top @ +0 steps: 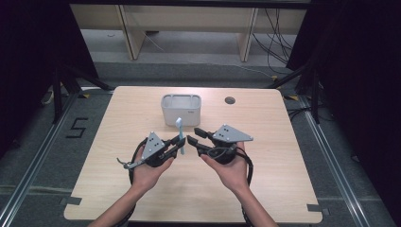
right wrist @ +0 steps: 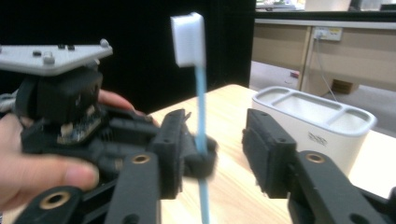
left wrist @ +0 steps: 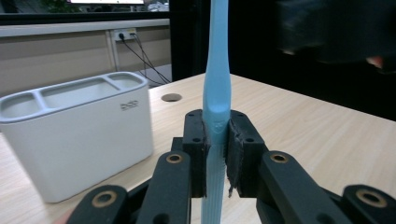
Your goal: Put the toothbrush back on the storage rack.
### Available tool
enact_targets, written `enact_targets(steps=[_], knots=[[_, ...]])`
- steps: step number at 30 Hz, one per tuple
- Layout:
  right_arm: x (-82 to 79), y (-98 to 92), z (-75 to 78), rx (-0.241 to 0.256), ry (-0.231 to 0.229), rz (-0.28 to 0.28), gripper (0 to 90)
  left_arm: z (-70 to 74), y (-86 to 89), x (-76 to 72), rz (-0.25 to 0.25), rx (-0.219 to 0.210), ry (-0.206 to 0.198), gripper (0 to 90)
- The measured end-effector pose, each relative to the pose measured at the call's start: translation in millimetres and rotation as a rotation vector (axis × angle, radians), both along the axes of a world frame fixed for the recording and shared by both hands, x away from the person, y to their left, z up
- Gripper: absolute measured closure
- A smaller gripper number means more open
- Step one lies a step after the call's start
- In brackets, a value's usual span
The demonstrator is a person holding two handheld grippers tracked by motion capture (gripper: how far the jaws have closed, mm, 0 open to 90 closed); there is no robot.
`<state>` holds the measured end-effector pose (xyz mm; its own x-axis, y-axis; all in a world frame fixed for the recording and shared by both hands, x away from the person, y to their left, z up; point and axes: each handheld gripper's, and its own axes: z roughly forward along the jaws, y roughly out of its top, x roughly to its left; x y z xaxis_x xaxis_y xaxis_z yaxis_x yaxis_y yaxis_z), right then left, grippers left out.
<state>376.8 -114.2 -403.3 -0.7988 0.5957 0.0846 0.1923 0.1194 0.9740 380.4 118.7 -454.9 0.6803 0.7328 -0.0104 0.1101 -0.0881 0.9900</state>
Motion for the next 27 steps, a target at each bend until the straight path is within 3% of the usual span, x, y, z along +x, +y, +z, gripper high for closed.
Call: enact_targets(steps=[3,7,8,10,13,16,17,18,19,22,26,27], knots=[[-3.4,-13.5,-3.7,-0.013,0.001,-0.026,55.7,1.0,6.7,2.4,0.021,-0.004,-0.005,78.5],[-9.1,-30.3,-11.0,-0.01,0.05,-0.05,55.8,3.3,15.0,5.9,0.045,-0.01,-0.014,78.5],[-9.3,-34.9,-12.6,-0.024,0.026,-0.055,55.6,4.3,16.9,6.9,0.051,-0.011,-0.018,78.5],[-13.5,-42.4,-15.8,-0.034,0.051,-0.077,54.7,6.6,20.9,9.2,0.065,-0.012,-0.028,78.5],[-16.7,-54.3,-22.6,-0.039,0.043,-0.1,54.1,9.8,26.5,13.2,0.079,-0.01,-0.044,78.5],[-22.2,-63.7,-30.2,-0.037,0.079,-0.137,53.8,12.7,31.9,16.8,0.102,-0.016,-0.047,78.5],[-21.6,-67.6,-33.3,-0.046,0.057,-0.132,53.5,13.5,33.4,17.7,0.108,-0.015,-0.047,78.5],[-24.9,-69.5,-35.8,-0.043,0.088,-0.148,53.4,14.4,34.9,18.7,0.112,-0.014,-0.05,78.5],[-24.1,-73.2,-39.1,-0.056,0.065,-0.15,53.2,14.9,36.0,19.6,0.114,-0.014,-0.055,78.5],[-30.0,-80.3,-48.0,-0.049,0.103,-0.162,53.1,16.9,39.7,22.1,0.125,-0.02,-0.059,78.5],[-36.5,-89.7,-59.9,-0.044,0.107,-0.197,51.9,20.1,44.7,26.1,0.14,-0.019,-0.064,78.5],[-35.5,-94.4,-62.9,-0.061,0.058,-0.205,52.0,21.2,45.9,27.5,0.142,-0.017,-0.068,78.4]])
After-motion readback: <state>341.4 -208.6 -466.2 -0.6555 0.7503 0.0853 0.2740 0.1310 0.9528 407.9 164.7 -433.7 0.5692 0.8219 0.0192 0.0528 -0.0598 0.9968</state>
